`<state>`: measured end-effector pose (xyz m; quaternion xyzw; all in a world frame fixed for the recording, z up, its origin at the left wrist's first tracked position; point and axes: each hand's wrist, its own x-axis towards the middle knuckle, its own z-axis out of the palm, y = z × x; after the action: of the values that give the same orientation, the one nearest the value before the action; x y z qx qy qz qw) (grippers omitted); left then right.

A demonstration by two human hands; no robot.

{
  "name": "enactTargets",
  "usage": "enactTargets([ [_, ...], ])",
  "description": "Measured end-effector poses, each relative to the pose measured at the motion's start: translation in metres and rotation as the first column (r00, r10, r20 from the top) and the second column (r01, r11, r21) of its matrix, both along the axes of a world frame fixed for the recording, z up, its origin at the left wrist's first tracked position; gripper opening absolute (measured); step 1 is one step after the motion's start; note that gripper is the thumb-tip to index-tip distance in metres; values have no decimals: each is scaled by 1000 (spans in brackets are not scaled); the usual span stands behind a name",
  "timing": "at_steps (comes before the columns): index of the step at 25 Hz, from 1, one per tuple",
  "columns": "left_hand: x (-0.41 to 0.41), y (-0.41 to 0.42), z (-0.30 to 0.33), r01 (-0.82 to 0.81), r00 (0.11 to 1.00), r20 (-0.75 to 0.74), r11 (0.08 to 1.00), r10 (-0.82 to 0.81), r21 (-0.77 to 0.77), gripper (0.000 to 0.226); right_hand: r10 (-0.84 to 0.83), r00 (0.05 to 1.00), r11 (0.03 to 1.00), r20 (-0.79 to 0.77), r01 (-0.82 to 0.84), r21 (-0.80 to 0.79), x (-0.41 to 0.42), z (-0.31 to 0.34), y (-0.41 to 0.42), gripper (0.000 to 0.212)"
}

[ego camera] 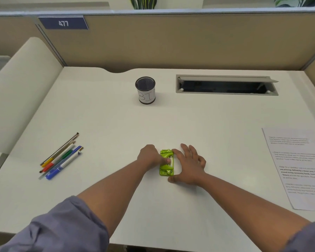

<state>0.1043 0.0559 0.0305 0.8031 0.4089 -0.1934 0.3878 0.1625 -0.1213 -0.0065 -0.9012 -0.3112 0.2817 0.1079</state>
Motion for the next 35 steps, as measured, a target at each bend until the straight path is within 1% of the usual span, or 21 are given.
enactTargets([
  [2,-2,0,-2,-14,999,40,1000,13,14,59,5,1000,1000,-10,-5,6,0,0,-1,119],
  [6,-8,-9,-4,-104,985,131,993,111,-64,48,13,1000,1000,-17,-13,16,-1,-2,-3,119],
  [9,-11,-23,-5,-67,986,155,997,62,27,41,8,1000,1000,-7,-8,20,-1,-2,-3,124],
  [10,-11,-26,-5,-78,984,163,996,70,46,40,7,1000,1000,-6,-6,23,-1,-2,-3,126],
  [13,-12,-25,-4,-129,968,219,992,125,4,41,-1,1000,1000,-11,2,28,-1,-1,-3,129],
  [16,-17,-5,3,-174,954,244,984,176,-29,38,5,1000,1000,-14,-4,16,-1,1,-3,128],
  [19,-24,32,11,-224,942,243,973,231,-55,31,11,1000,1000,-4,-11,-2,-2,2,-4,127],
  [22,-38,72,17,-262,936,238,965,261,-29,25,13,1000,1000,-5,-13,-8,-2,2,-5,126],
  [24,-49,95,20,-279,934,231,960,271,1,26,14,1000,1000,-5,-14,-15,-2,1,-6,125],
  [27,-63,126,22,-289,941,205,954,269,79,35,14,1000,1000,5,-14,-22,-2,0,-6,125],
  [35,-89,171,17,-295,951,144,939,272,175,31,14,1000,1000,22,-14,-24,-2,-2,-3,122],
])
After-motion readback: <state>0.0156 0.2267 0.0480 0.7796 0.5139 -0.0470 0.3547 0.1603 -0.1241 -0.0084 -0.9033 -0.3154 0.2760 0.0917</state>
